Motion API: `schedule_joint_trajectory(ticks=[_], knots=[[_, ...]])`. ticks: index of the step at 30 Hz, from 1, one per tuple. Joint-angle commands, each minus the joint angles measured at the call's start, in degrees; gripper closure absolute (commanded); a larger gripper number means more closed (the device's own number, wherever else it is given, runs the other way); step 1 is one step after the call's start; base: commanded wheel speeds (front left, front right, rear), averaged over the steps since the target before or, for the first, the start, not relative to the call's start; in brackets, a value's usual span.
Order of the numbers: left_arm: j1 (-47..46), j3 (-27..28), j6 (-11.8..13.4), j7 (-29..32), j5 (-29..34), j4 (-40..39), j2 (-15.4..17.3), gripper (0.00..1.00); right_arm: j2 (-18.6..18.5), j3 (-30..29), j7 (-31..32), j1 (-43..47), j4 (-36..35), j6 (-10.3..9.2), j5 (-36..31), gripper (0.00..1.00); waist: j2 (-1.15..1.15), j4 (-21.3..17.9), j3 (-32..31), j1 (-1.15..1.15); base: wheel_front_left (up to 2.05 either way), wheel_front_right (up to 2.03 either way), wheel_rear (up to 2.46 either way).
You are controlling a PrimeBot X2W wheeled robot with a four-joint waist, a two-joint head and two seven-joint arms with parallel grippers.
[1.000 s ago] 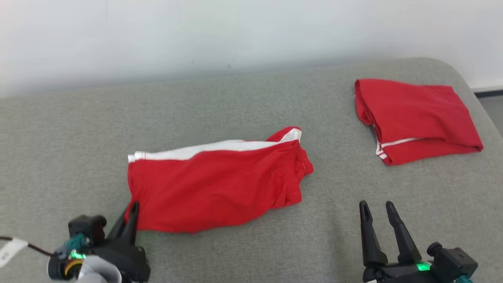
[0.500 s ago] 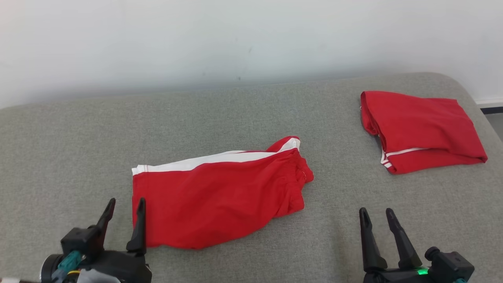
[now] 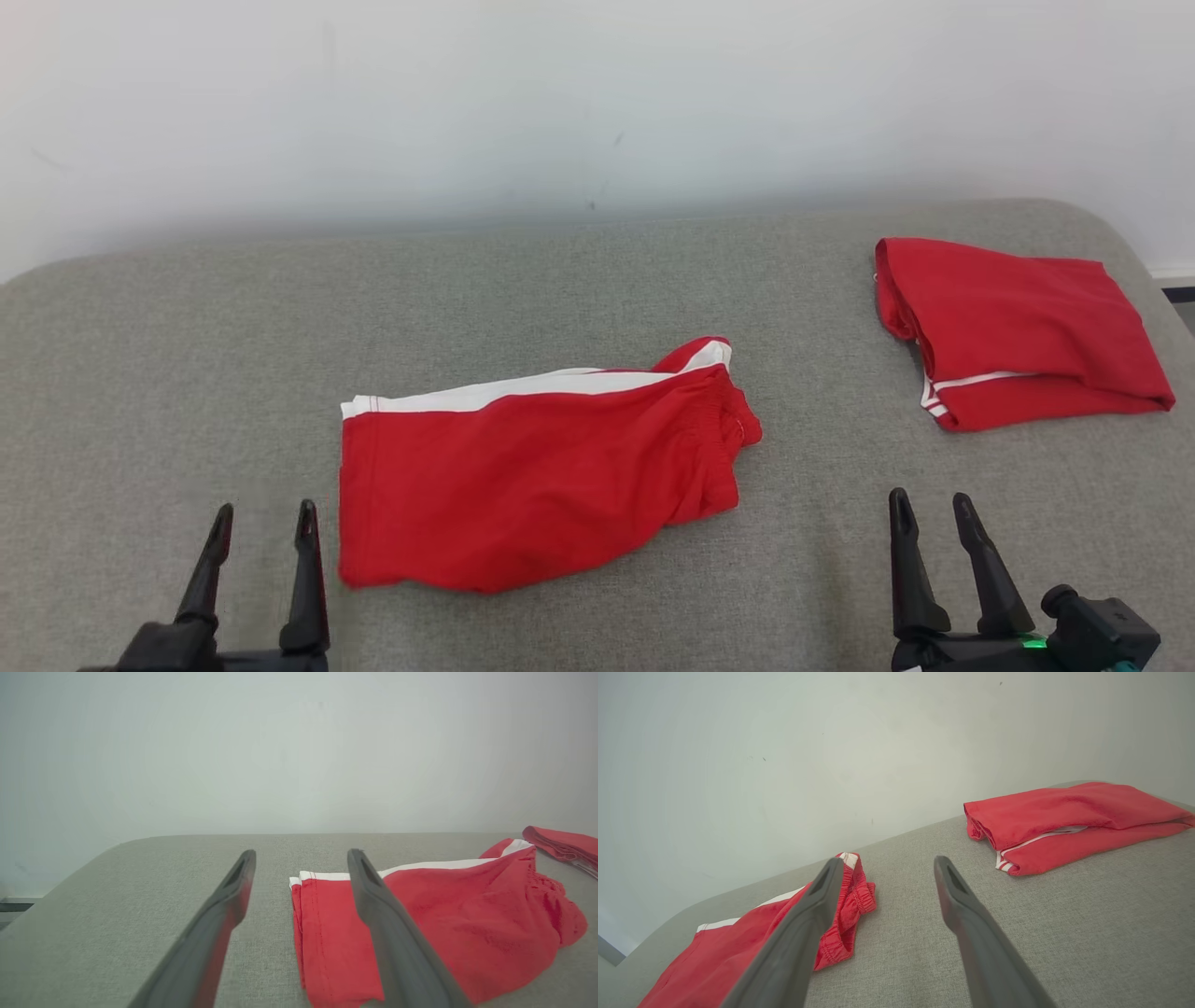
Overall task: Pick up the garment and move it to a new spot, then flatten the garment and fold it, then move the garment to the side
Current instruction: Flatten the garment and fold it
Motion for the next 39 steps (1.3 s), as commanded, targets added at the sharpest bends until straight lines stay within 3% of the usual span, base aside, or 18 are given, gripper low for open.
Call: schedule_joint_trajectory(ticks=[1,12,22,29,39], knots=[[1.27,1.09,0.17,-0.15,0.44,-1.28,-0.85,0.0,0.02,-0.46,0.02,0.01,0.18,-0.15,-0.09,0.0,0.0,0.32,-0.15,0.01,0.0,0.0,0.0],[5.31,3.49,-0.42,-0.16,2.8,-3.76,-4.21,0.0,0.02,-0.77,0.0,-2.66,6.51,-0.15,-2.64,0.0,0.0,3.49,0.26,0.01,0.0,0.0,0.0],[2.19,0.52,-0.11,-0.16,1.62,-2.84,-4.57,0.0,0.0,1.76,0.14,-23.81,30.63,-0.15,-8.33,0.0,0.0,8.63,3.36,0.01,0.0,0.0,0.0],[0.15,-2.4,0.8,-0.16,-0.24,-1.47,-4.57,0.0,-0.01,-2.28,0.15,-35.72,46.78,-0.15,-12.84,0.0,0.0,12.43,5.03,0.01,0.0,0.0,0.0],[-1.15,-3.46,0.71,-0.16,-0.8,0.01,-4.58,0.0,-0.58,-9.66,0.97,-42.28,60.63,-0.15,-19.25,0.0,0.0,13.86,5.63,0.01,0.0,0.0,0.0]])
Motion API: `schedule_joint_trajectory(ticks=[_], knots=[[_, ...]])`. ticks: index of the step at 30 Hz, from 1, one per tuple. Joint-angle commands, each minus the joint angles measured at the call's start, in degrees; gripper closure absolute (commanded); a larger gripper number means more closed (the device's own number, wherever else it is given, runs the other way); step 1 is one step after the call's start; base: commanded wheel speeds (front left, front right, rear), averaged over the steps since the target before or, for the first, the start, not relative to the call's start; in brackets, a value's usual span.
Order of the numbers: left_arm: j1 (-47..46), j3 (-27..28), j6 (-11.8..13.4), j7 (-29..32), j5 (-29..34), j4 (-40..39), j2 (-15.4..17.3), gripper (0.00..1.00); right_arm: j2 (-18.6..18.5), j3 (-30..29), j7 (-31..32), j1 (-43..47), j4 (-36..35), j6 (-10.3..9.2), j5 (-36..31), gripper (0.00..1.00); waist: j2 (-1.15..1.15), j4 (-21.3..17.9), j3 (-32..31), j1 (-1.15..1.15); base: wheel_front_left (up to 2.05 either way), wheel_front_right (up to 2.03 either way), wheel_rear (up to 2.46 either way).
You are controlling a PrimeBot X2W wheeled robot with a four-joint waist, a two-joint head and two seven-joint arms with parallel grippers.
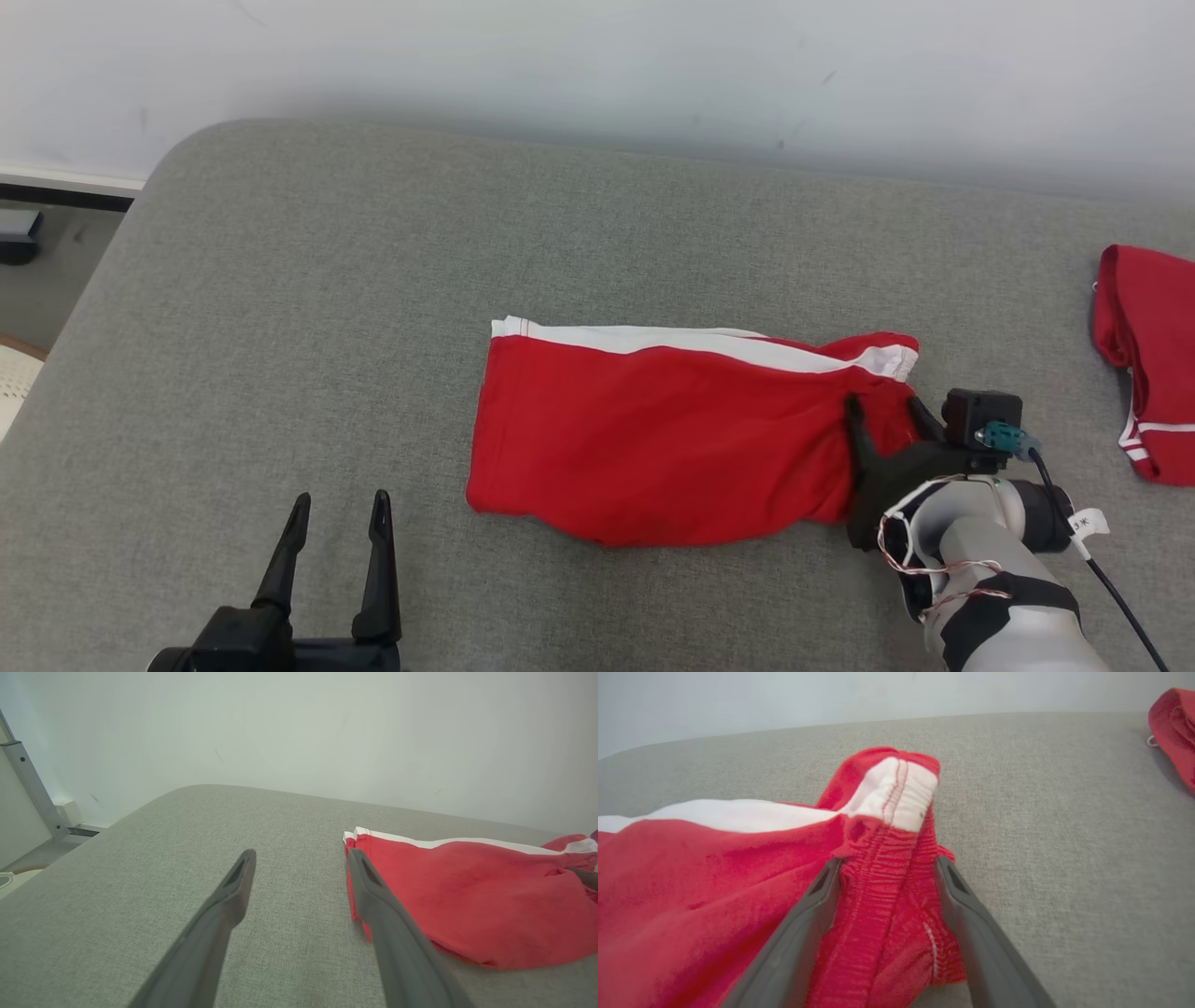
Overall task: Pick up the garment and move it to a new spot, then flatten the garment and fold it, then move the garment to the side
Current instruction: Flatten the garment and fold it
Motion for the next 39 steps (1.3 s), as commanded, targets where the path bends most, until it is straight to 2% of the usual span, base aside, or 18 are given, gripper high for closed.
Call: schedule_joint_trajectory(ticks=[1,7,9,18,19,20,21,27,34,39], knots=[[-0.86,0.0,-0.04,-0.16,-0.44,0.22,-0.04,0.0,-0.5,-0.73,-0.2,-0.38,0.78,-0.15,-0.91,0.0,0.0,-0.12,-0.05,-0.01,0.0,0.0,0.0],[-0.61,0.34,-0.56,-0.16,-0.07,0.62,-0.04,0.0,0.05,-3.8,-0.63,0.24,2.63,-0.15,-4.02,0.0,0.0,-1.38,-0.26,-0.01,0.0,0.0,0.0],[-0.91,0.08,-0.5,-0.16,-0.05,0.99,-0.03,0.0,0.23,-4.81,-0.37,0.25,3.43,-0.15,-2.97,0.0,0.0,-1.52,-0.25,-0.01,0.0,0.0,0.0],[-2.43,-1.29,-1.1,-0.16,-0.45,2.78,-0.03,0.0,0.6,8.57,3.28,-0.77,5.76,-0.01,11.76,0.0,0.0,-0.11,0.34,-0.01,0.0,0.0,0.0],[-2.32,-1.25,-0.97,-0.16,-0.49,3.13,-0.02,0.0,0.68,9.53,3.56,-0.56,5.83,-0.01,12.66,0.07,0.0,0.08,0.36,-0.01,0.0,0.0,0.0],[-2.26,-1.2,-0.92,-0.16,-0.57,3.3,-0.02,0.0,0.74,10.27,3.76,-0.39,5.88,-0.01,13.47,0.66,0.0,0.24,0.36,-0.01,0.0,0.0,0.0],[-2.19,-1.07,-0.84,-0.16,-0.73,3.38,-0.03,0.0,0.77,10.82,3.76,-0.27,5.92,-0.01,14.16,1.0,0.0,0.39,0.36,-0.01,0.0,0.0,0.0],[-0.87,-0.21,-0.74,-0.16,-1.32,3.74,-0.03,0.0,-0.11,9.86,1.72,0.56,6.03,-0.08,14.88,1.0,0.0,0.15,-0.31,-0.01,0.0,0.0,0.0],[0.06,0.68,-1.01,-0.16,-1.18,3.65,-0.04,0.0,-4.17,9.87,0.52,1.07,5.86,-0.16,14.69,1.0,0.0,-1.53,-1.53,-0.01,0.0,0.0,0.0],[0.06,1.05,-1.32,-0.16,-1.23,3.45,-0.02,0.0,-7.21,11.93,0.93,0.96,4.87,-0.16,14.83,1.0,0.0,-3.01,-1.99,-0.01,0.0,0.0,0.0]])
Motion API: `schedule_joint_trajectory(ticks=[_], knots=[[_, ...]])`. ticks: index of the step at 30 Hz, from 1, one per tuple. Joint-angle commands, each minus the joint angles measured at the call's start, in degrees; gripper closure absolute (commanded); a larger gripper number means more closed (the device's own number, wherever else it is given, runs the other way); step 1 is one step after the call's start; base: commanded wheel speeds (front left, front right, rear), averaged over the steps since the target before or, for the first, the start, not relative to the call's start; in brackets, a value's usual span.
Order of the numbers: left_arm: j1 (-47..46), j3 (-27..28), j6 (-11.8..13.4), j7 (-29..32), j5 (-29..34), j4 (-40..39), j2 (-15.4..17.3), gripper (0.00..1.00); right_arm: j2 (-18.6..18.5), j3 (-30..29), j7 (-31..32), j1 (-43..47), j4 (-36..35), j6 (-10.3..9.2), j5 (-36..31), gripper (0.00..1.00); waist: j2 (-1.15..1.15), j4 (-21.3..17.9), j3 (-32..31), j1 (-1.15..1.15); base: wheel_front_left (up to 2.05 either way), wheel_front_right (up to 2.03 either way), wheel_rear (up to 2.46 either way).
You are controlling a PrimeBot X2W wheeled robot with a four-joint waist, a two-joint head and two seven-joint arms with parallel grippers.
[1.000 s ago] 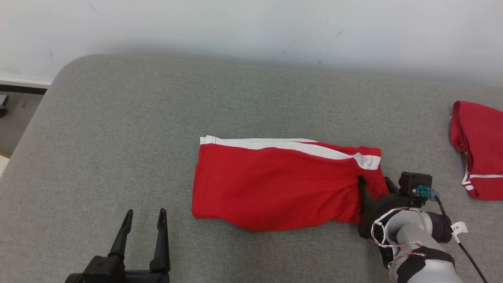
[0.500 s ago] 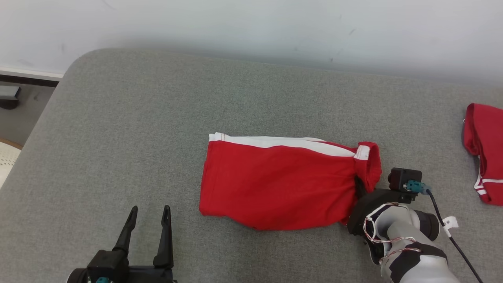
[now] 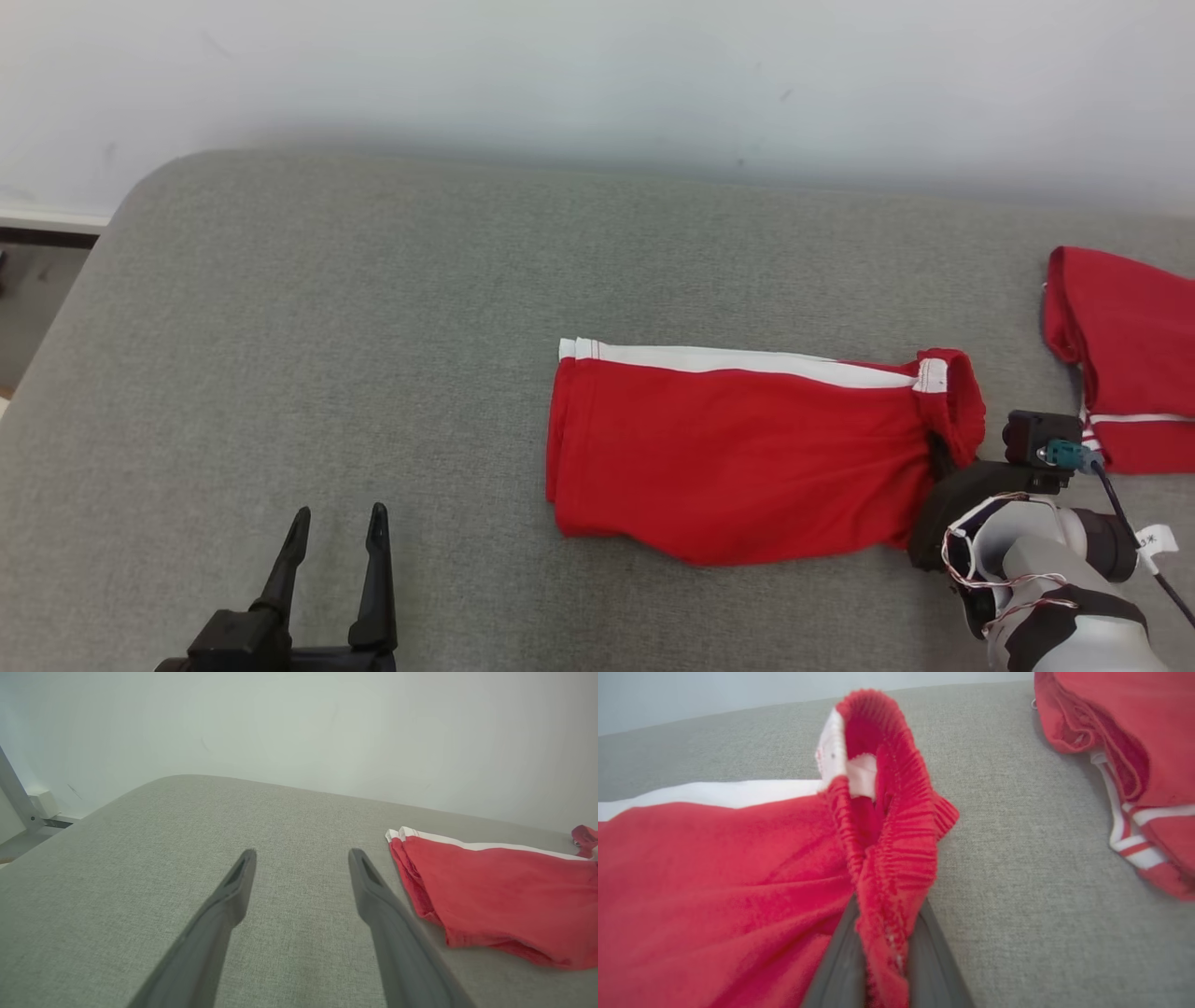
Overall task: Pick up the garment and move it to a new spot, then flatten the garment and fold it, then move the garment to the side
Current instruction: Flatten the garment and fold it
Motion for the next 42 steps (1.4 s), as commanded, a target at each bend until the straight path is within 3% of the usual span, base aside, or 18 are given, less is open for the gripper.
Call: schedule_joint_trajectory(ticks=[1,10,16,23,27,34,42], knots=[[0.59,0.24,-0.18,-0.16,0.04,-0.05,0.02,0.0,-0.52,0.86,0.52,0.52,-0.56,-0.17,0.1,1.0,-0.01,-0.85,-0.38,0.0,0.0,0.0,0.0],[1.01,-0.04,-0.4,-0.16,-0.45,0.51,0.02,0.0,-0.62,9.64,9.44,0.46,-10.45,-0.16,8.89,1.0,-0.01,-2.44,-1.16,0.0,0.0,0.0,0.0],[1.95,-0.65,-0.42,-0.16,-1.01,1.34,0.02,0.0,-1.42,15.52,19.15,2.86,-23.94,-0.16,23.07,1.0,-0.01,-2.02,-2.35,0.0,0.0,0.0,0.0],[2.1,-2.12,0.04,-0.16,-2.4,2.07,0.01,0.0,-0.42,15.61,27.02,5.08,-32.63,-0.15,36.49,1.0,-0.01,-0.1,-3.18,0.0,0.0,0.0,0.0],[1.76,-3.4,0.35,-0.16,-3.07,2.25,0.01,0.0,2.35,15.05,28.53,4.09,-31.76,-0.15,38.81,1.0,-0.01,1.36,-2.91,0.0,0.0,0.0,0.0],[0.36,-5.89,0.78,-0.16,-4.05,2.78,0.01,0.0,6.11,15.48,27.05,0.05,-24.92,-0.08,37.12,1.0,-0.01,4.35,-1.71,0.0,0.0,0.0,0.0],[-0.65,-8.78,1.46,-0.16,-5.58,3.45,0.03,0.0,7.32,17.26,25.09,-3.73,-17.76,-0.03,36.46,1.0,-0.01,7.29,-0.97,0.0,0.0,0.0,0.0]])
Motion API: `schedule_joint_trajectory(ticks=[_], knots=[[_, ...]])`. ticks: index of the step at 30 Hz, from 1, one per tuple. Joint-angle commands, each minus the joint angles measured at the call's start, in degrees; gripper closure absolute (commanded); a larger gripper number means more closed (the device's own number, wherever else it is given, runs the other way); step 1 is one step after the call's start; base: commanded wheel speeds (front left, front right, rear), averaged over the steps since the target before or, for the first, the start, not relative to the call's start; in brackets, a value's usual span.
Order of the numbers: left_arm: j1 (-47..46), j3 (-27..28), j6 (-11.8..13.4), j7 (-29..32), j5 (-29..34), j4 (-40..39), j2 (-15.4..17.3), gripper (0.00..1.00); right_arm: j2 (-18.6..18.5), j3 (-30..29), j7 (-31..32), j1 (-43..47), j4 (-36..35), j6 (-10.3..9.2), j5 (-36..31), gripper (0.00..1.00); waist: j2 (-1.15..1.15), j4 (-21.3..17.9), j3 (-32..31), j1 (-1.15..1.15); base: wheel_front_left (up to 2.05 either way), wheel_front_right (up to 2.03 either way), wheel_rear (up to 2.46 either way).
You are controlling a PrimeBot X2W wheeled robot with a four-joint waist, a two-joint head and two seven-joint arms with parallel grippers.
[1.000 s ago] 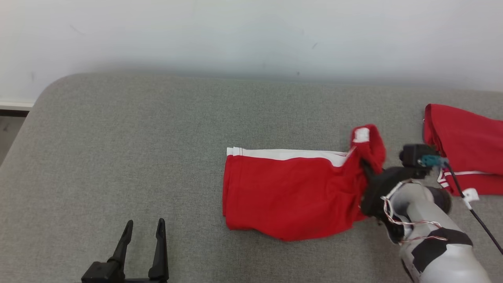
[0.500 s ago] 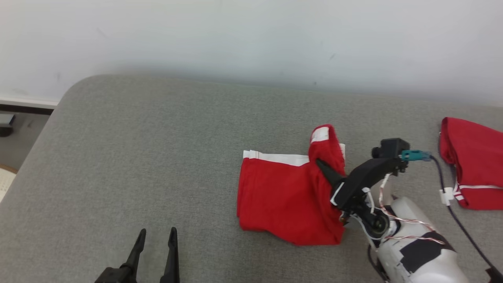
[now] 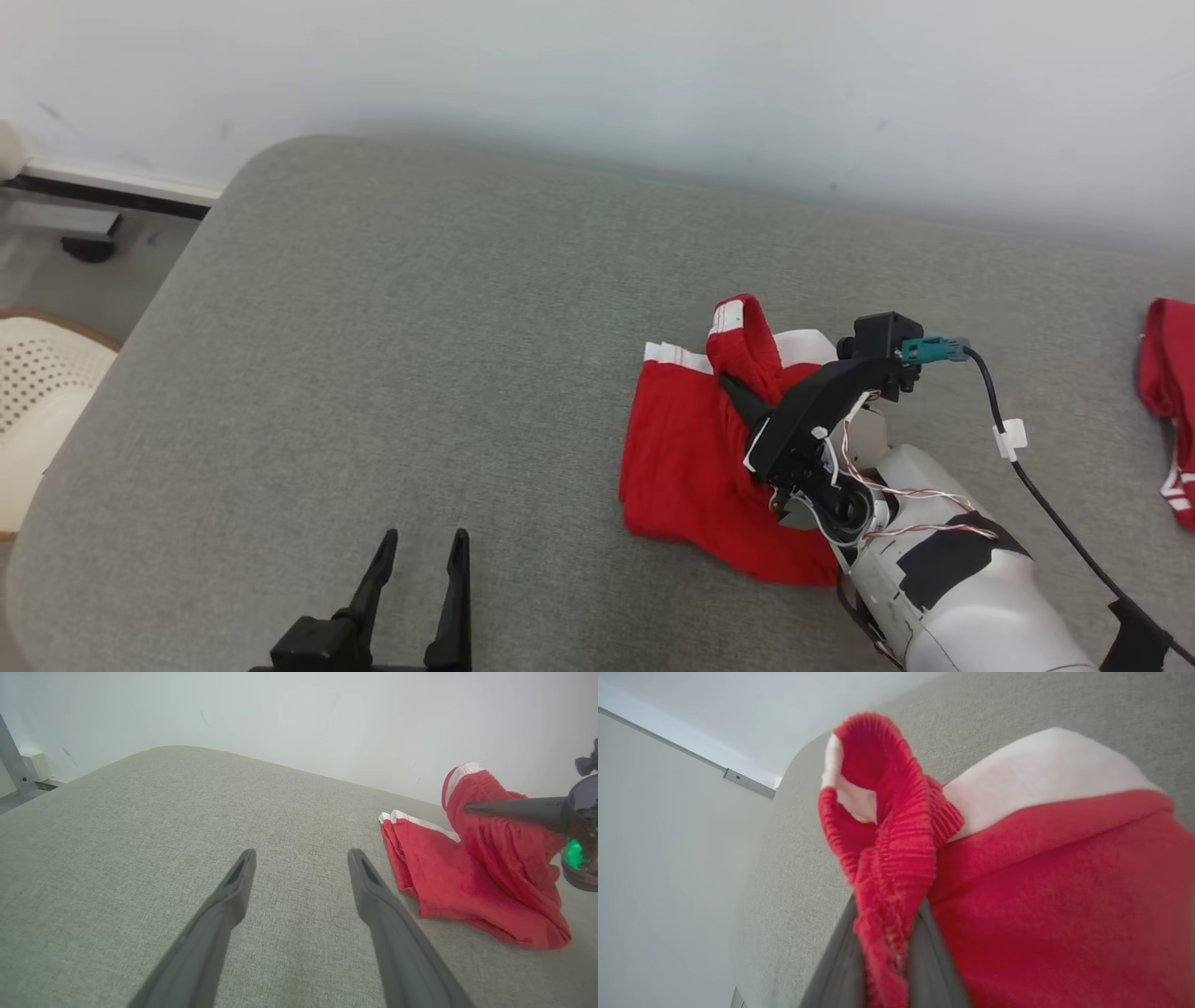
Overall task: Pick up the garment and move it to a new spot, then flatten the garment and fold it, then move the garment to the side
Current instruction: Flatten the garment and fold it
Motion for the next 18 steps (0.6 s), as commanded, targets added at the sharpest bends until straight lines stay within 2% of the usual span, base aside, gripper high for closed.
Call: schedule_joint_trajectory(ticks=[1,13,14,15,16,18], knots=[[-0.28,-0.31,0.28,-0.15,-0.36,0.22,0.05,0.0,0.04,0.54,-0.37,-0.51,0.16,0.14,0.17,1.0,0.0,1.13,0.5,0.0,0.0,0.0,0.0],[-1.33,-3.46,1.24,-0.15,-1.86,0.89,0.05,0.0,0.11,10.65,-5.86,-2.76,5.69,0.14,7.11,1.0,0.0,3.52,1.1,0.0,0.0,0.0,0.0],[-1.4,-3.5,1.29,-0.15,-1.87,0.98,0.05,0.0,0.11,11.51,-6.24,-2.86,6.12,0.14,7.31,0.74,0.0,3.53,1.03,0.0,0.0,0.0,0.0],[-1.46,-3.46,1.29,-0.15,-1.85,1.1,0.05,0.0,0.1,12.36,-6.71,-3.03,6.37,0.14,7.51,0.33,0.0,3.48,0.92,0.0,0.0,0.0,0.0],[-1.41,-3.33,1.3,-0.15,-1.78,1.2,0.05,0.0,0.1,12.96,-7.23,-3.15,6.54,0.14,7.92,0.04,0.0,3.36,0.75,0.0,0.0,0.0,0.0],[-1.09,-2.87,1.23,-0.15,-1.49,1.39,0.05,0.0,0.1,14.09,-8.31,-3.3,6.43,0.14,8.67,0.0,0.0,3.0,0.27,0.0,0.0,0.0,0.0]])
